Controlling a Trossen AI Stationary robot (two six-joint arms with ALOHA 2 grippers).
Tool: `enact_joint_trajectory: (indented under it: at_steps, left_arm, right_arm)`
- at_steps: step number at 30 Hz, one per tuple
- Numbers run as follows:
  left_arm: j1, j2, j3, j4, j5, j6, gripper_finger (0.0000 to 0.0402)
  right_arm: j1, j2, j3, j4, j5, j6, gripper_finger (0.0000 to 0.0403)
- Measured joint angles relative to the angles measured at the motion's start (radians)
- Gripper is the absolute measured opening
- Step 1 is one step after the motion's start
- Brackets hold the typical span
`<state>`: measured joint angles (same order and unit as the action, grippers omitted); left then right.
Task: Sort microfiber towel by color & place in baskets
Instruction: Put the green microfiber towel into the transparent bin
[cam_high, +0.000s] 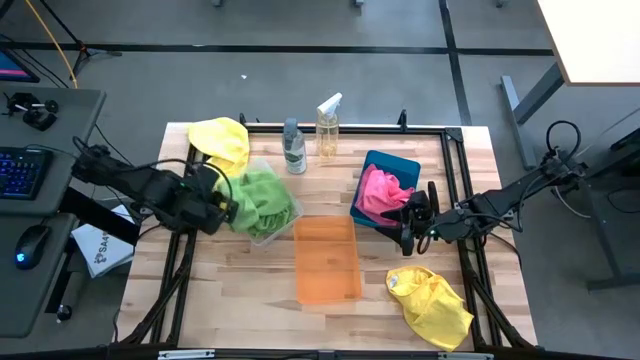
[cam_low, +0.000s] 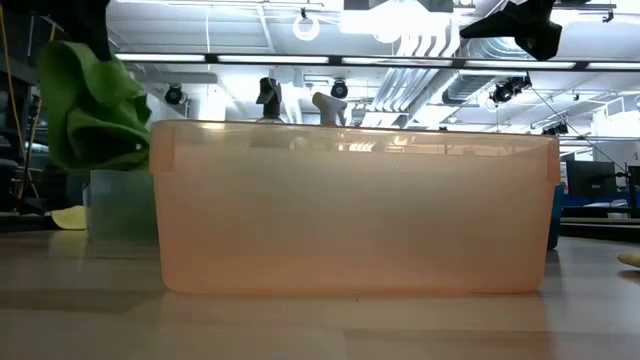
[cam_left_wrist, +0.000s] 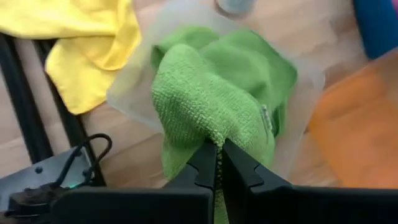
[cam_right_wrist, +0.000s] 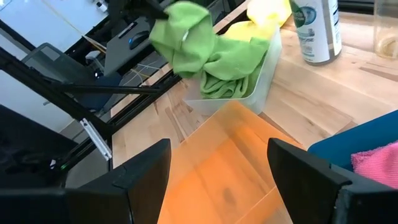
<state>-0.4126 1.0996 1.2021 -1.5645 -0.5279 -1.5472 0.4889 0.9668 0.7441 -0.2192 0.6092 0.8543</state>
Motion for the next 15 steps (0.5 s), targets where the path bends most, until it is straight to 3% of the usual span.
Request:
enact_joint_trajectory:
  at_steps: [6,11,15]
  left_arm:
    - [0.021,0.073,-0.006,0.004,0.011,0.024,0.0]
    - [0.066,0.12,-0.006,0.081,-0.134,0.078,0.0]
    - [0.142,0.157,-0.006,0.235,-0.223,0.22,0.0]
  right_arm:
    - [0.0,0.0,0.0,0.0,0.038,0.006,0.0264]
    - [0.0,0.0,0.0,0.005,0.039,0.012,0.0264]
    - [0.0,0.0,0.0,0.007,0.038,0.027,0.0264]
